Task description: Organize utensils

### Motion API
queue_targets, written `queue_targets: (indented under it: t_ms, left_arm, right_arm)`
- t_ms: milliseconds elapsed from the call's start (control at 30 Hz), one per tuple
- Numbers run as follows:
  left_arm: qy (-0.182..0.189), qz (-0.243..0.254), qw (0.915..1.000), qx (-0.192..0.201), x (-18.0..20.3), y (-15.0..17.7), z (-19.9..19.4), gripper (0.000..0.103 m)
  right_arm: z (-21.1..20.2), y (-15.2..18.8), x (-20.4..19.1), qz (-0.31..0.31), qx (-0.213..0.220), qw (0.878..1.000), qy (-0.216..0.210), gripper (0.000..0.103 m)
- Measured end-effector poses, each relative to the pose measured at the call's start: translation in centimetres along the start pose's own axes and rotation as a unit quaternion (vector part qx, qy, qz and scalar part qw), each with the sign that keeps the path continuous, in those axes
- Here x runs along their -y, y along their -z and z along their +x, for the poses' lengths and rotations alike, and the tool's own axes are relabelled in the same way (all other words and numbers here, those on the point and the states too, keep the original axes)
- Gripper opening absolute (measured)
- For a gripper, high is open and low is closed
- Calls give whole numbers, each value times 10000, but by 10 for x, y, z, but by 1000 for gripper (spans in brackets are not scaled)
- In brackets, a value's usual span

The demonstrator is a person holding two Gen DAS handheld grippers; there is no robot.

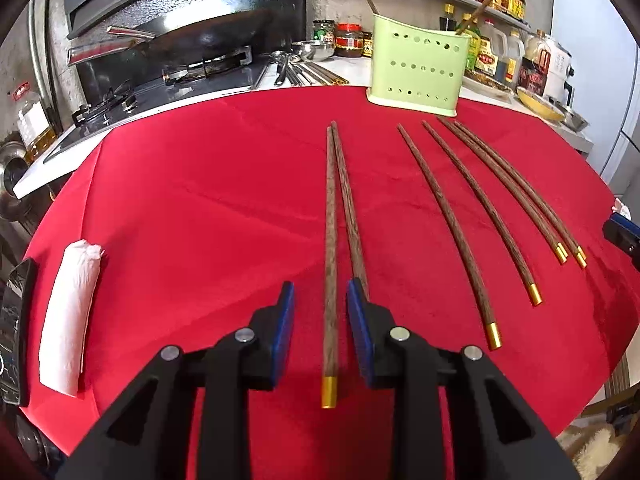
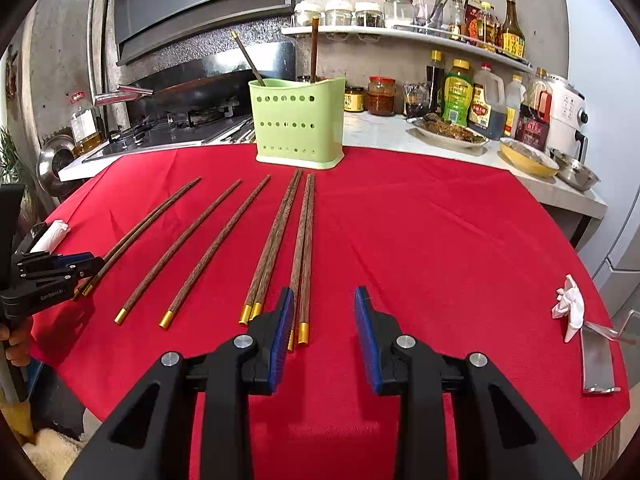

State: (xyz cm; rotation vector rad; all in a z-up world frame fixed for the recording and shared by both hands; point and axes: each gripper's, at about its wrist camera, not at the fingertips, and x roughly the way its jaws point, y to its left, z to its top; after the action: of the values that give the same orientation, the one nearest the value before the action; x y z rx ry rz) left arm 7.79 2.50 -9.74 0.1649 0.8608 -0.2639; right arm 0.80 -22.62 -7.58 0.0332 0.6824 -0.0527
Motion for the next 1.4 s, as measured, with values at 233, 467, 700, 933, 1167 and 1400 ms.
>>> queue_targets:
  t_ms: [233,467,700,933,1167,1400]
  left_arm:
    - [-74,64,9999,-24,11,5,-5,9]
    - [-12,149,9999,31,20,1,-1,9]
    - [8,55,10000,-40,16,2,-3,9]
    - [-164,61,9998,-115,18,13,-13,9]
    - [-330,166,9993,-22,21,19,-16,9]
    - [59,18,9987,504,15,10,-40,7]
  right_arm:
    - [18,4,5,106,-261,9993,-245,21]
    - [38,-4,-4,53,-406,9986,-335,16]
    - [40,5,-5,-78,-565,9981,-218,15]
    - [29,18,-13,-421,-316,9986,-9,15]
    - [27,20,-10,-226,-162,9995,-142,7]
    - [1,5,-1,25,159,9997,-167,7]
